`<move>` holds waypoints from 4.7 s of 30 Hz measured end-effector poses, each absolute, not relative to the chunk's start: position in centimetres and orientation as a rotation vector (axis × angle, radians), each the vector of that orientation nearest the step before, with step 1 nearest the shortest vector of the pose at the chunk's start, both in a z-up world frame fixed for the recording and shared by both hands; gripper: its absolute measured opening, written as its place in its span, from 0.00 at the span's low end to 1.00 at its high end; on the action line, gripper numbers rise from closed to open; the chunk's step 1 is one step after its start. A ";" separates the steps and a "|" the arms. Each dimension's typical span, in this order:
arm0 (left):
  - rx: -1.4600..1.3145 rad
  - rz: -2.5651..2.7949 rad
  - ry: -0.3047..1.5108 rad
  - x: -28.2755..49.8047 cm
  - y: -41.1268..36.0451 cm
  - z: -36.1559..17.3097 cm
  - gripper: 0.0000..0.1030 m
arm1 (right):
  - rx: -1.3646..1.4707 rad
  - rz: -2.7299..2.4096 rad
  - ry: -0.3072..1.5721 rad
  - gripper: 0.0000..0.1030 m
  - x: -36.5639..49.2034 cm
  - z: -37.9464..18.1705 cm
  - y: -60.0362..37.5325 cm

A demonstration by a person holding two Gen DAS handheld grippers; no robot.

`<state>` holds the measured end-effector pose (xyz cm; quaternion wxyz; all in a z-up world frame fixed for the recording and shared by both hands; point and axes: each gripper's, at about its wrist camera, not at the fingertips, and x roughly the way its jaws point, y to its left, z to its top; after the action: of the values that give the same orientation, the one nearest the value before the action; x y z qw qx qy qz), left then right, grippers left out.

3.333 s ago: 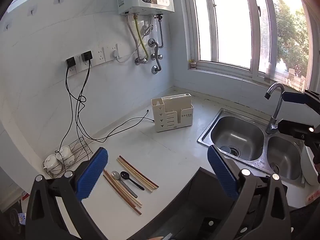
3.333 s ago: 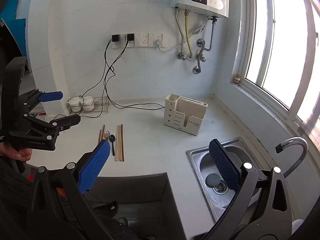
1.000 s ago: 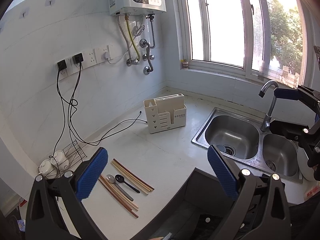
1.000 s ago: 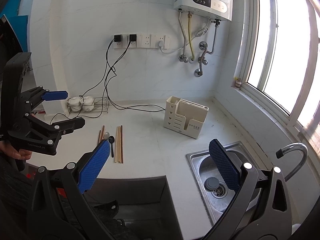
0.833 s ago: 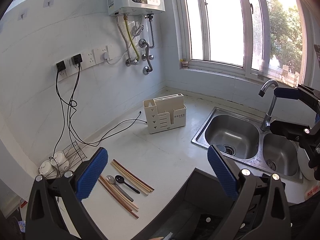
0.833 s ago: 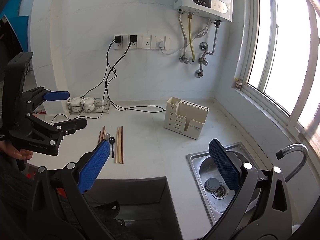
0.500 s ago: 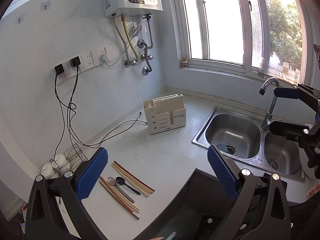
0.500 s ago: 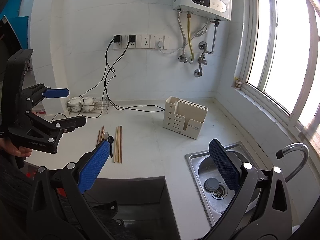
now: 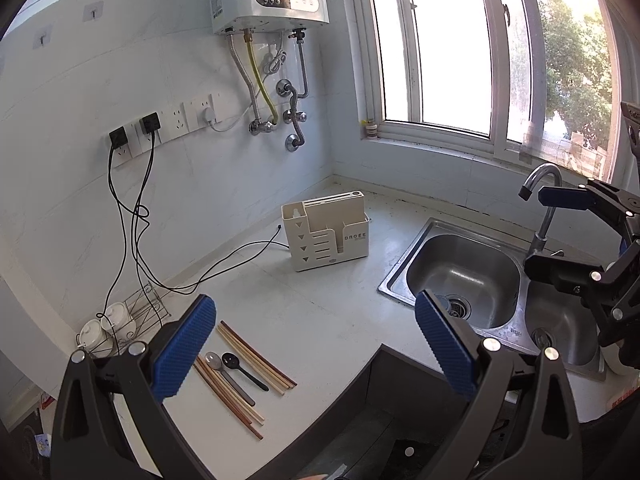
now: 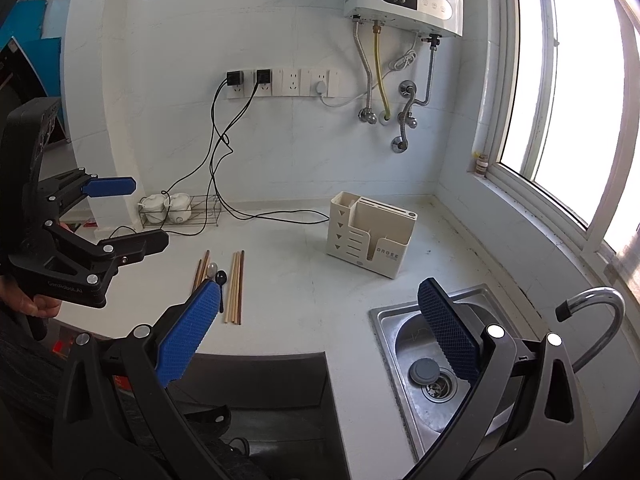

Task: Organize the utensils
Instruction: 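Lower both tools toward the row of chopsticks and spoons on the counter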

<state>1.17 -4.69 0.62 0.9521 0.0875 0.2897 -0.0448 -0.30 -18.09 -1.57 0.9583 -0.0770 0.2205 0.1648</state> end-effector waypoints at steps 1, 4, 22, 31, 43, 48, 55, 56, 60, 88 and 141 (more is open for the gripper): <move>0.178 -0.079 0.589 1.2 -4.8 0.6 0.95 | -0.162 0.340 0.447 0.92 -0.1 -1.5 -18.2; 0.158 -0.042 0.606 1.1 -4.9 0.2 0.95 | -0.145 0.382 0.433 0.92 0.4 -1.3 -18.6; -0.085 0.254 0.677 2.1 4.3 -4.5 0.95 | -0.125 0.427 0.312 0.92 7.2 -3.6 -14.1; -0.198 0.248 0.709 5.4 13.2 -7.9 0.95 | -0.043 0.274 0.347 0.92 12.6 -5.8 -8.1; -0.276 0.272 0.838 8.2 22.4 -14.2 0.95 | -0.175 0.343 0.597 0.92 19.3 -8.7 2.7; -0.282 0.225 0.886 9.6 23.8 -15.9 0.95 | -0.160 0.344 0.656 0.92 21.6 -10.5 4.0; -0.285 0.269 0.961 11.5 24.7 -18.4 0.95 | -0.216 0.408 0.694 0.92 25.6 -13.5 5.5; -0.309 0.267 0.972 11.6 24.8 -19.0 0.95 | -0.214 0.442 0.700 0.92 26.2 -13.8 5.6; -0.408 0.268 1.040 12.2 24.7 -21.8 0.95 | -0.252 0.537 0.753 0.92 29.0 -15.5 6.2; -0.392 0.501 1.368 13.1 21.8 -32.6 0.95 | -0.408 0.582 0.987 0.69 34.9 -26.7 9.7; -0.389 0.426 1.453 15.5 23.6 -34.3 0.96 | -0.491 0.545 1.295 0.39 37.6 -30.5 16.5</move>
<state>15.49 23.62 -34.26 0.7096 -0.1755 0.6549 0.1919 37.60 16.50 -30.48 0.7357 -0.2236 0.5893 0.2481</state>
